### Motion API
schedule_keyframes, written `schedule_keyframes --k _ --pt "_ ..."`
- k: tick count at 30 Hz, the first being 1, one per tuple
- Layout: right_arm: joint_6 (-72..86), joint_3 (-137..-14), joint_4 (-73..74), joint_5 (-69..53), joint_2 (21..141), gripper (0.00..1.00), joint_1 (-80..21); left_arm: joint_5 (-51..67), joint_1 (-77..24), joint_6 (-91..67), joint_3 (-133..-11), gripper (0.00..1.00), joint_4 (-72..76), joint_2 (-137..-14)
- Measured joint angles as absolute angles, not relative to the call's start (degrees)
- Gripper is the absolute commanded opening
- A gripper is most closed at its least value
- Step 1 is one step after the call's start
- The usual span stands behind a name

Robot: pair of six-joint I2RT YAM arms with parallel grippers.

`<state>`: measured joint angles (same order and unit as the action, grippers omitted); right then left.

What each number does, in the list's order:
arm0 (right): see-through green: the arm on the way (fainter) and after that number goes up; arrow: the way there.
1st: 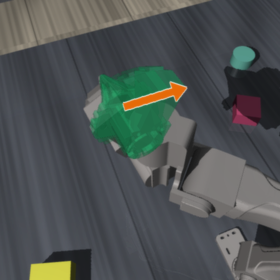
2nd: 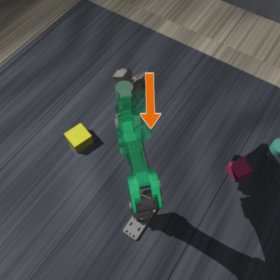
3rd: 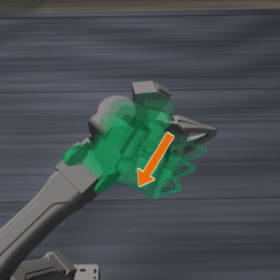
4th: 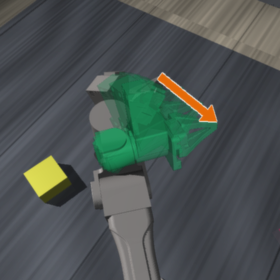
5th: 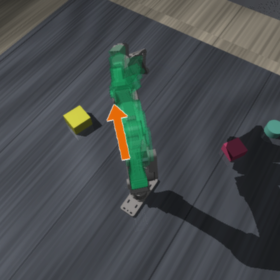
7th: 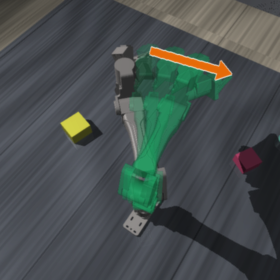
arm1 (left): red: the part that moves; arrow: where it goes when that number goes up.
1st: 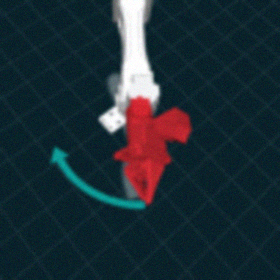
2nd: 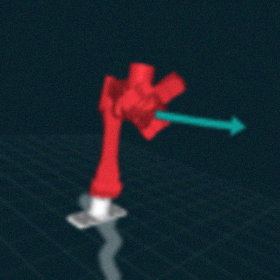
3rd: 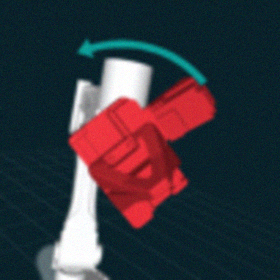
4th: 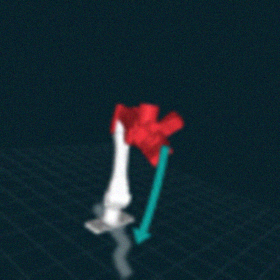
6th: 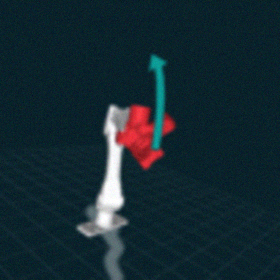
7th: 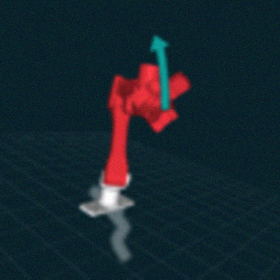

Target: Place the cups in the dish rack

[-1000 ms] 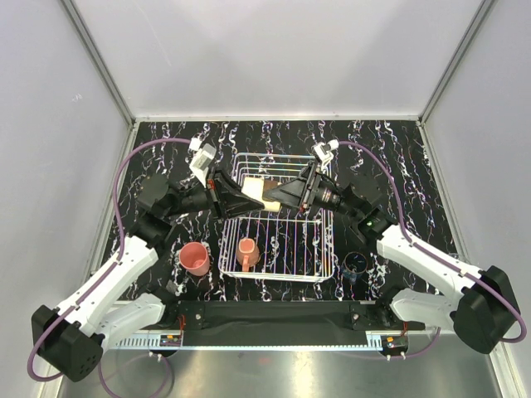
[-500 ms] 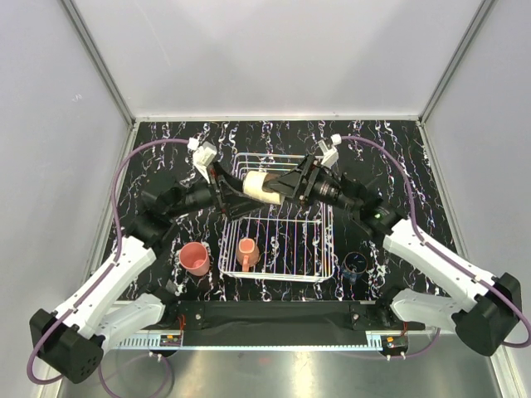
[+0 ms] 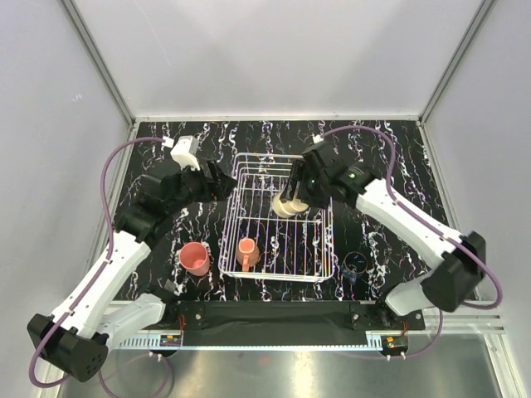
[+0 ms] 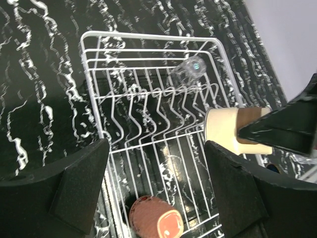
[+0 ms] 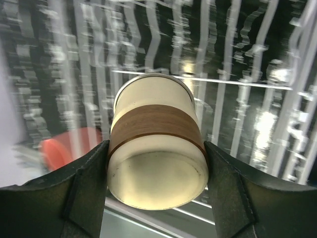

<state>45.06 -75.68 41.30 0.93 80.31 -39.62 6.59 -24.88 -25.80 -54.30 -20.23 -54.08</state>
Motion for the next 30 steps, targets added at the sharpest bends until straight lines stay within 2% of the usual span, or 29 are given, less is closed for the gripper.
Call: schedule_keyframes --k 7,21,30 --pt "39.4 -79.83 53.58 5.58 88.31 0.0 -39.81 4.54 -24.86 -25.26 -54.3 0.85 -21.37 -54.46" --pt "36.69 -77.6 55.42 9.26 94.7 0.0 -40.14 4.67 -23.94 -25.28 -54.3 0.86 -21.45 -56.66" --pt "36.69 -77.1 55.37 10.5 96.36 0.07 -40.14 5.13 -22.52 -25.36 -54.3 0.86 -21.54 -57.41"
